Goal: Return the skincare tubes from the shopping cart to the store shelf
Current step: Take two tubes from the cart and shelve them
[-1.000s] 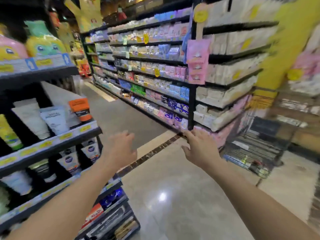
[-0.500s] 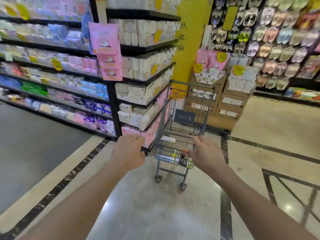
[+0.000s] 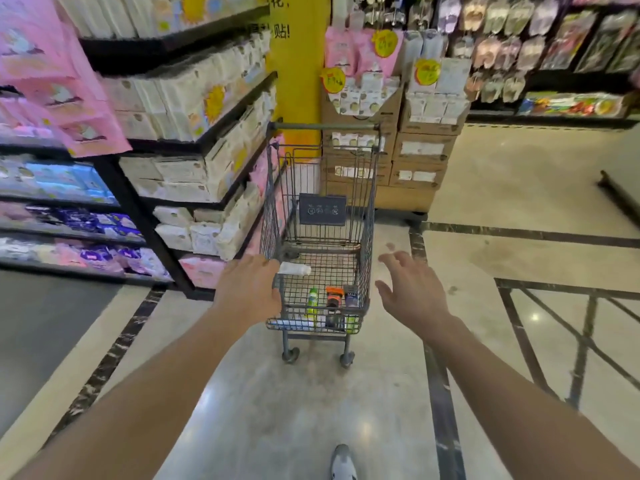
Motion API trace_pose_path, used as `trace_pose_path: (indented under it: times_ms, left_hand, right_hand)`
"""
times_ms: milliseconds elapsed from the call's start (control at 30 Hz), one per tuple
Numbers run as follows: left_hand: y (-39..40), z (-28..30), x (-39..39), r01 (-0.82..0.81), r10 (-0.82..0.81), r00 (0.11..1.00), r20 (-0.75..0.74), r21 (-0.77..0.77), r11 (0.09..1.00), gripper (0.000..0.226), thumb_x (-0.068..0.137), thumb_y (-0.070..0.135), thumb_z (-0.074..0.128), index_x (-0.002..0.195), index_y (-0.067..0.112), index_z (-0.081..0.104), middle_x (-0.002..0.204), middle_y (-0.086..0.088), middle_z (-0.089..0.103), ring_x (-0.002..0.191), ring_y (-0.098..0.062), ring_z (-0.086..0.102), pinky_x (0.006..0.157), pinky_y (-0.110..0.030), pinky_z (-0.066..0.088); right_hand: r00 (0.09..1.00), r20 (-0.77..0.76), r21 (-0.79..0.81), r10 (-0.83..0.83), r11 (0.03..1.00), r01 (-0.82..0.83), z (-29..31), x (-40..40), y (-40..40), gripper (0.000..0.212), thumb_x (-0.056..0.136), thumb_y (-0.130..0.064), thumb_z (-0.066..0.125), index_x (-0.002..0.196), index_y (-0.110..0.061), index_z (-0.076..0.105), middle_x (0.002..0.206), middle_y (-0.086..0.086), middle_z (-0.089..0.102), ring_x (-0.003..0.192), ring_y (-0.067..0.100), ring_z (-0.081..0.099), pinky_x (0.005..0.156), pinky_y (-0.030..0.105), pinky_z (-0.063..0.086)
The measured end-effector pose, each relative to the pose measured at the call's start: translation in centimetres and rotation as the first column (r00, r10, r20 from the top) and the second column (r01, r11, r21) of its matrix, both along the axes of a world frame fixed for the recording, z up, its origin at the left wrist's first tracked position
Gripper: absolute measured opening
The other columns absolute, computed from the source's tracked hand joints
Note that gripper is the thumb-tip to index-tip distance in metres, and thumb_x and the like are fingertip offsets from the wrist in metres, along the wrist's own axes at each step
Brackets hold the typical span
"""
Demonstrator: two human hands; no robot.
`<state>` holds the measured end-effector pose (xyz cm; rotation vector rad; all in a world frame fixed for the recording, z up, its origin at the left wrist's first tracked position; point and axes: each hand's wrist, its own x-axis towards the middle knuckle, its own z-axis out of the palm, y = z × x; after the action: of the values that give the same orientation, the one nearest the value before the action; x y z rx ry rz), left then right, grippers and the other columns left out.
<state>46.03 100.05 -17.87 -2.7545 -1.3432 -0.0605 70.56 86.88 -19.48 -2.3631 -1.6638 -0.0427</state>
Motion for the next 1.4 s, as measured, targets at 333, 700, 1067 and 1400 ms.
trace_pose_path:
  times_ms: [333, 700, 1067, 1400]
  left_hand:
    - [10.9, -4.5, 5.5, -0.050, 0.044, 0.998, -0.049, -0.117, 0.992, 0.037, 0.079, 0.030, 0.055, 0.113, 0.018, 0.061, 0.100, -0.003, 0.062, 0.098, -0.026, 0.058, 0.085, -0.041, 0.047]
    - [23.8, -15.8, 9.9, -0.040, -0.007, 0.991, -0.133, -0.347, 0.937, 0.034, 0.083, 0.030, 0.055, 0.115, 0.019, 0.058, 0.113, -0.001, 0.062, 0.106, -0.022, 0.056, 0.087, -0.036, 0.045]
    - [31.5, -31.1, 11.5, -0.087, -0.159, 0.924, -0.347, -0.597, 0.798, 0.043, 0.086, 0.036, 0.059, 0.125, 0.019, 0.054, 0.124, -0.004, 0.057, 0.115, -0.024, 0.052, 0.096, -0.039, 0.042]
    - [28.0, -44.6, 11.6, -0.245, -0.193, 0.903, -0.383, -0.829, 0.502, 0.044, 0.090, 0.024, 0.057, 0.132, 0.016, 0.048, 0.132, -0.005, 0.052, 0.123, -0.025, 0.048, 0.100, -0.040, 0.043]
  right_hand:
    - [0.986, -0.068, -0.060, 0.152, 0.986, -0.156, -5.6, 6.1, 15.3, 0.042, 0.090, -0.026, 0.060, 0.131, -0.018, 0.051, 0.130, 0.005, 0.056, 0.117, 0.027, 0.053, 0.094, 0.043, 0.049]
    - [0.973, -0.118, -0.349, 0.199, 0.909, -0.228, -16.7, 7.6, 29.0, 0.044, 0.090, -0.021, 0.056, 0.134, -0.016, 0.049, 0.131, 0.008, 0.054, 0.118, 0.030, 0.051, 0.095, 0.045, 0.047]
    - [0.965, -0.181, -0.647, 0.189, 0.716, -0.262, -30.8, 7.7, 36.9, 0.054, 0.083, -0.007, 0.062, 0.135, -0.013, 0.049, 0.133, 0.011, 0.053, 0.124, 0.037, 0.048, 0.105, 0.051, 0.041]
    - [0.818, -0.388, -0.732, 0.424, 0.398, -0.553, -43.3, 5.0, 40.4, 0.067, 0.092, -0.002, 0.048, 0.152, -0.022, 0.027, 0.163, 0.003, 0.016, 0.149, 0.029, 0.011, 0.116, 0.050, 0.021]
